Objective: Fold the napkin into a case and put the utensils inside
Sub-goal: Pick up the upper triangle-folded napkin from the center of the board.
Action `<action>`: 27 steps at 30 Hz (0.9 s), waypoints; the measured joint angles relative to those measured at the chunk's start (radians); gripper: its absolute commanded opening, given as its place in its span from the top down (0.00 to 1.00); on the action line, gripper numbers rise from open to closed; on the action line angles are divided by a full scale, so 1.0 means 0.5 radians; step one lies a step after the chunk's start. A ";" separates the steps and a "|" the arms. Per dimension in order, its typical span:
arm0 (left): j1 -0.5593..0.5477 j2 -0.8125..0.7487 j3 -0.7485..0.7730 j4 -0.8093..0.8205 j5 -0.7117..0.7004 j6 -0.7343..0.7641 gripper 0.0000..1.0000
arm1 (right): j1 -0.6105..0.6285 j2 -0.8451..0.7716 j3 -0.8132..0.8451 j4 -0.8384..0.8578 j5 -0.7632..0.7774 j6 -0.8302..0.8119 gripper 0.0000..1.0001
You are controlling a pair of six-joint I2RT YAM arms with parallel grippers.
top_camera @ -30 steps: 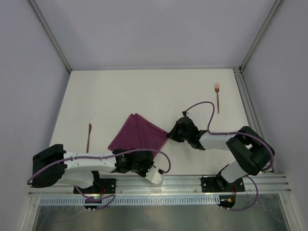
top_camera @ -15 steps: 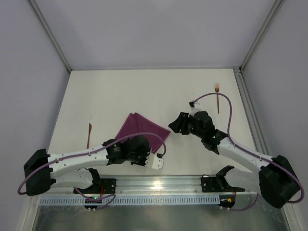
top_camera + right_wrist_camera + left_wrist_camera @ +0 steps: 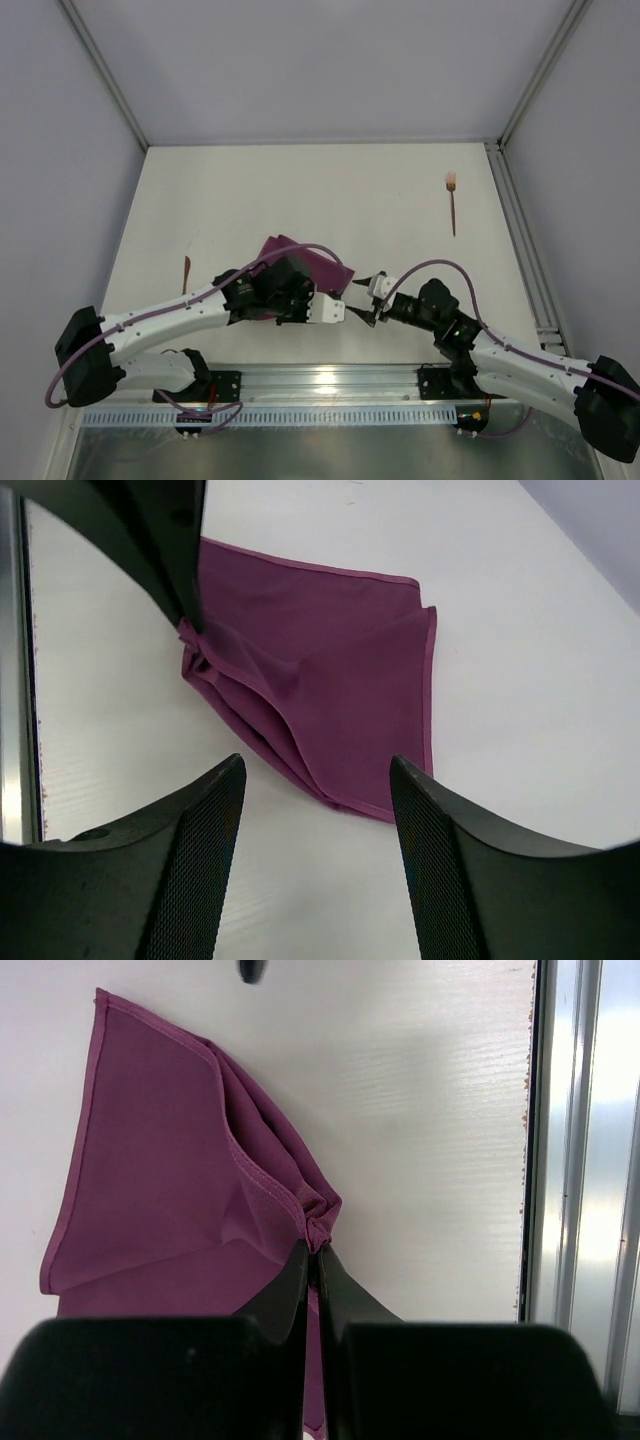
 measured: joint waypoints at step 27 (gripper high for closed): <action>0.110 0.140 0.210 -0.228 0.117 -0.079 1.00 | 0.331 1.705 -0.078 1.398 0.166 -0.460 0.31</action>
